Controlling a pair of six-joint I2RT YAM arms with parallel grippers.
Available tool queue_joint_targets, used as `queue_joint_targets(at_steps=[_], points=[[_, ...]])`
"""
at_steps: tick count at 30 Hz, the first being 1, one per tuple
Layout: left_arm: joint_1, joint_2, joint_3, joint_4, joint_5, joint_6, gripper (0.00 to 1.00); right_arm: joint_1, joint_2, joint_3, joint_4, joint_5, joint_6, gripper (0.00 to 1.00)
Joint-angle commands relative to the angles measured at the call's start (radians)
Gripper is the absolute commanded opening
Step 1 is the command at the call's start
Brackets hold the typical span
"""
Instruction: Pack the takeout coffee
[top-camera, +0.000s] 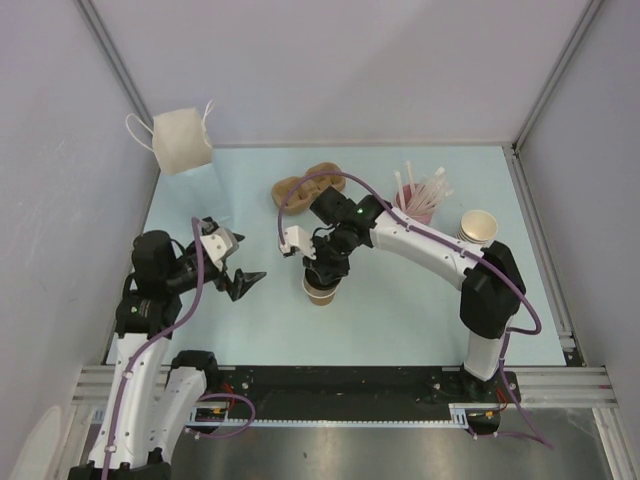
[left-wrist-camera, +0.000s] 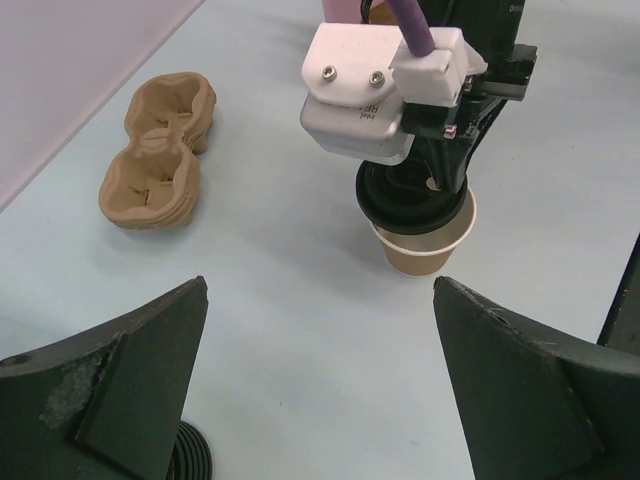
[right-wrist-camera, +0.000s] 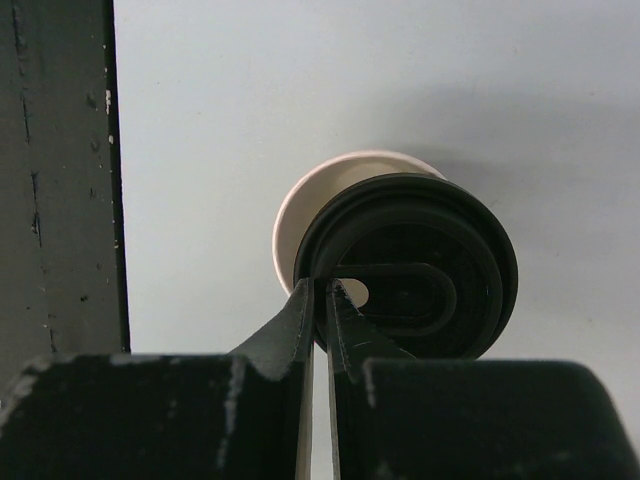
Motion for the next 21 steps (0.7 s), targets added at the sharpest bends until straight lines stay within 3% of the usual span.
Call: queue_joint_targets(at_steps=[1,21], points=[[0.005,0.035,-0.016,0.017,0.049,0.038,0.99,0.014,0.006,0.026,0.009,-0.006,0.018,0.00],[0.005,0.047,-0.025,0.010,0.058,0.047,0.99,0.057,0.032,0.003,0.024,0.035,0.021,0.00]])
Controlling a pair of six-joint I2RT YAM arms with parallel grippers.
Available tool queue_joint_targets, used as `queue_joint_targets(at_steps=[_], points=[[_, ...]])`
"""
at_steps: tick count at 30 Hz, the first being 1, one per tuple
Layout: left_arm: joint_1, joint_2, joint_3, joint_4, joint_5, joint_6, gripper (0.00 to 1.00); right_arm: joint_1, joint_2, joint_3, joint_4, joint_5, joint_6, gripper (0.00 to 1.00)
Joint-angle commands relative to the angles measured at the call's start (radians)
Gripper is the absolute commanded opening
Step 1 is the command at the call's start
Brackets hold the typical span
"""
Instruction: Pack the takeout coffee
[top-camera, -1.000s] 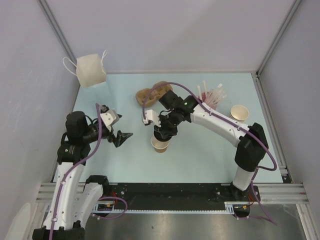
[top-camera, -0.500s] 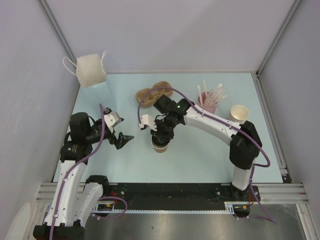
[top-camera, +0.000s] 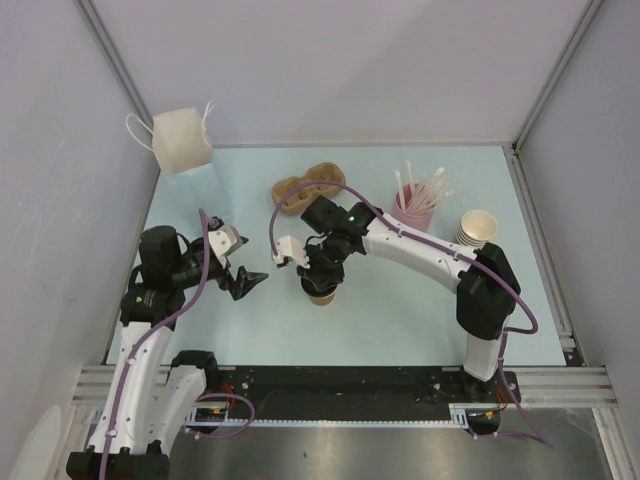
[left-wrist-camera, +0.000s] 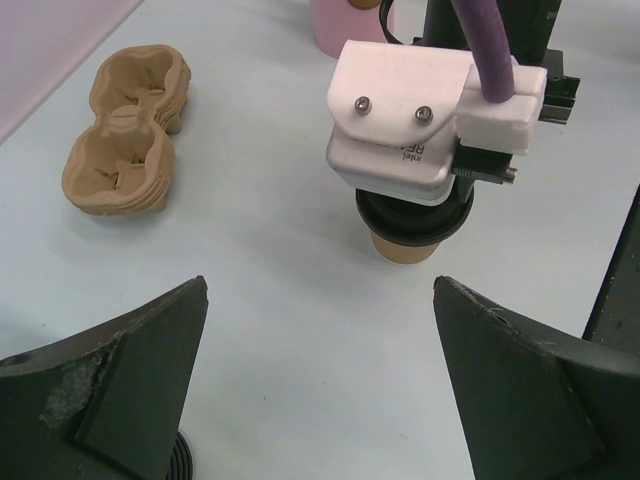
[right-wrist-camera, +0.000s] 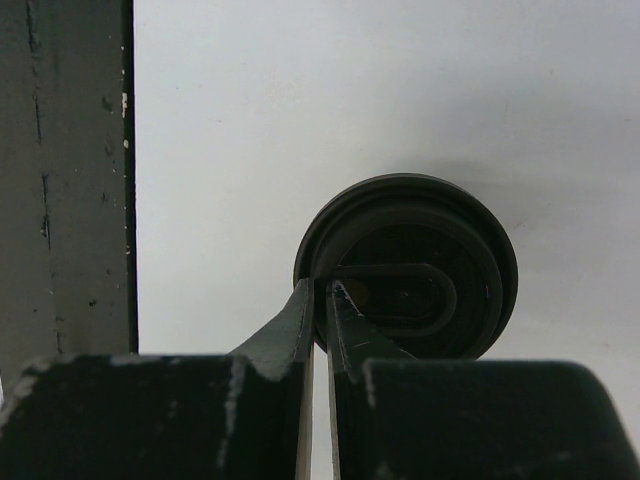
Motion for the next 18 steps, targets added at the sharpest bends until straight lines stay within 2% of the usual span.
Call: queue_joint_targets(at_steps=[1,18], points=[[0.005,-0.007,-0.010,0.016,0.037,0.032,0.99,-0.003,0.008,0.001,0.026,0.018,0.011,0.00],[0.008,-0.003,-0.014,0.018,0.041,0.037,0.99,0.007,0.011,-0.028,0.023,0.039,-0.008,0.00]])
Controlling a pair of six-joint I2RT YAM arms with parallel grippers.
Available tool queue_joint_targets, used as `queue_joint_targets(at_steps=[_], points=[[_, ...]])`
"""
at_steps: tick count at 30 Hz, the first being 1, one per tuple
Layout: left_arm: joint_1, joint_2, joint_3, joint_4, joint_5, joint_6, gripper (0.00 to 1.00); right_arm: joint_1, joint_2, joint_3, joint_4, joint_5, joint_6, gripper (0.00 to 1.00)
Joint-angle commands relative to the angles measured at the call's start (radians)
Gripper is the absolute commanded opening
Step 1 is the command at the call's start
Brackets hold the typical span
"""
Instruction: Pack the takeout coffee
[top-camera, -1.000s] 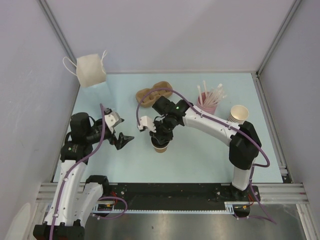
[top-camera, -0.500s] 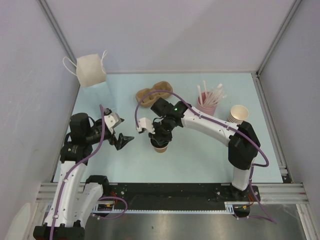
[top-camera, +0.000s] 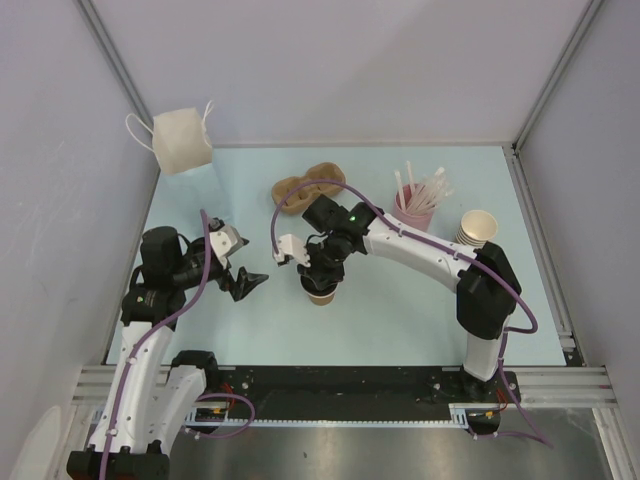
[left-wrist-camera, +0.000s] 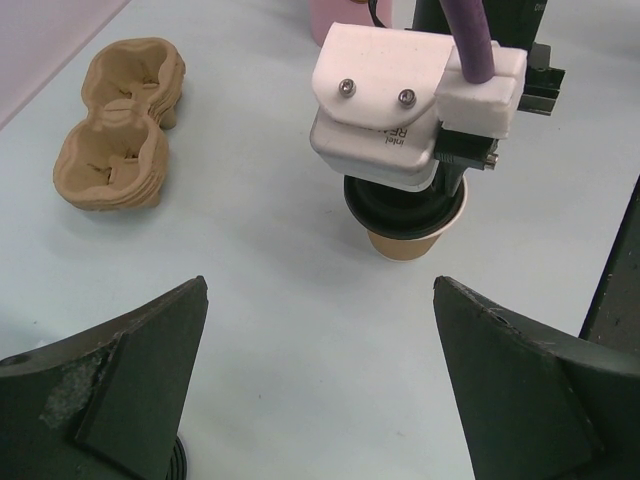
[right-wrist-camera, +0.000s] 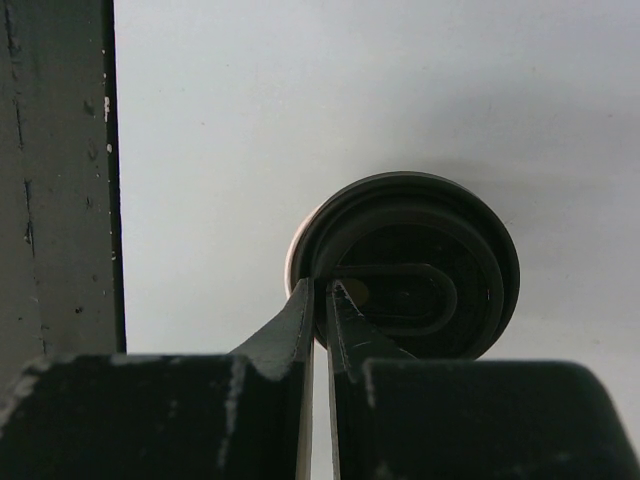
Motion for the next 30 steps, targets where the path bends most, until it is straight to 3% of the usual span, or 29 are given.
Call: queue_joint_targets(at_steps=[1,30], points=[[0.009,-0.003,-0.004,0.019,0.041,0.035,0.99,0.019,0.009,-0.010,-0.015,0.039,-0.013,0.00],[0.018,0.000,-0.008,0.022,0.044,0.035,0.99,0.003,-0.057,0.021,-0.056,-0.019,-0.004,0.00]])
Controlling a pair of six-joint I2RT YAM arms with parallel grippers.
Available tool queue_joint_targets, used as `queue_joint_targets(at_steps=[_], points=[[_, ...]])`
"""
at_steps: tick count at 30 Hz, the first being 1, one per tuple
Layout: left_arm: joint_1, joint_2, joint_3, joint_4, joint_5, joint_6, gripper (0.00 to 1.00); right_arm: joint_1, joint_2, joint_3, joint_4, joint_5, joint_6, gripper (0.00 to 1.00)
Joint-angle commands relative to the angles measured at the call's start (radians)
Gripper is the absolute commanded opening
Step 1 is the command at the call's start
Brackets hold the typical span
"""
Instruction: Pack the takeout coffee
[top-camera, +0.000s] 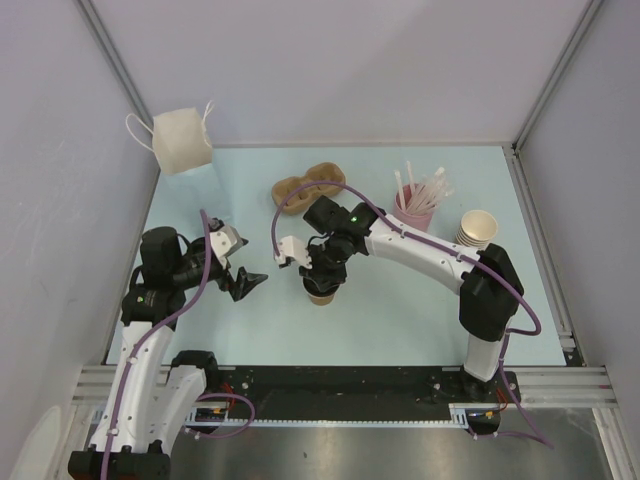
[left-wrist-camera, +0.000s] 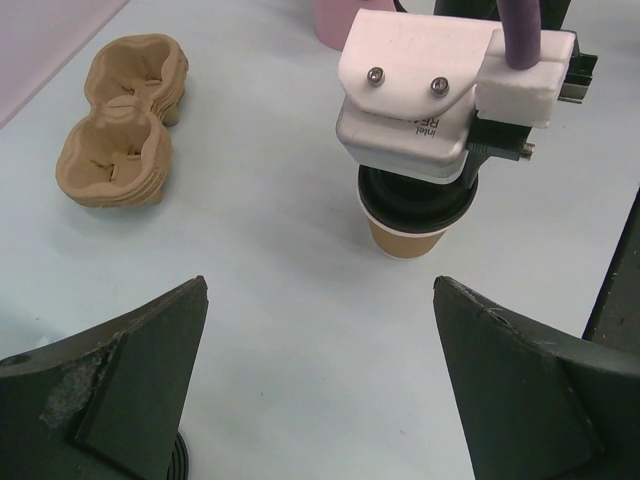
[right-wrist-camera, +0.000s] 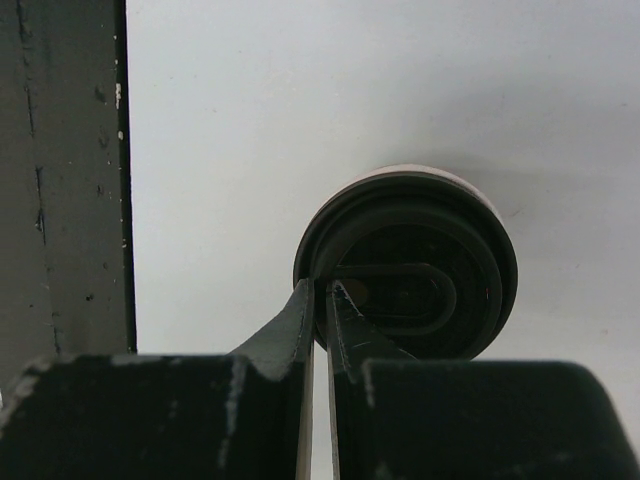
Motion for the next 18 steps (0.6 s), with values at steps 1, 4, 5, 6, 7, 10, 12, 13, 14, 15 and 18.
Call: queue_joint_targets(at_steps=[1,4,5,6,7,10,12,13,14,15,18], points=[[0.009,0.001,-0.004,0.022,0.041,0.028,1.00,-0.002,-0.037,0.026,-0.030,-0.038,-0.004,0.00],[0.009,-0.002,-0.004,0.022,0.041,0.030,1.00,0.001,-0.028,0.024,-0.032,-0.037,-0.002,0.00],[0.010,-0.002,-0.004,0.022,0.041,0.030,0.99,0.001,-0.028,0.024,-0.030,-0.038,-0.004,0.00],[0.010,-0.002,-0.005,0.022,0.041,0.030,1.00,0.001,-0.028,0.026,-0.026,-0.040,-0.002,0.00],[0.010,-0.002,-0.005,0.022,0.041,0.030,1.00,0.002,-0.025,0.024,-0.021,-0.040,-0.001,0.00],[0.010,-0.002,-0.005,0.023,0.040,0.033,0.99,0.004,-0.028,0.020,0.009,-0.021,0.021,0.00],[0.010,-0.002,-0.007,0.023,0.041,0.031,0.99,0.002,-0.030,0.015,0.025,-0.014,0.028,0.00],[0.012,-0.002,-0.005,0.022,0.041,0.031,0.99,0.004,-0.030,0.017,0.028,-0.009,0.030,0.00],[0.013,-0.003,-0.007,0.022,0.043,0.031,0.99,0.002,-0.030,0.015,0.029,-0.009,0.032,0.00],[0.012,-0.002,-0.007,0.023,0.041,0.031,0.99,0.002,-0.030,0.012,0.032,-0.008,0.030,0.00],[0.013,0.000,-0.007,0.023,0.043,0.033,0.99,0.001,-0.030,0.007,0.034,-0.008,0.033,0.00]])
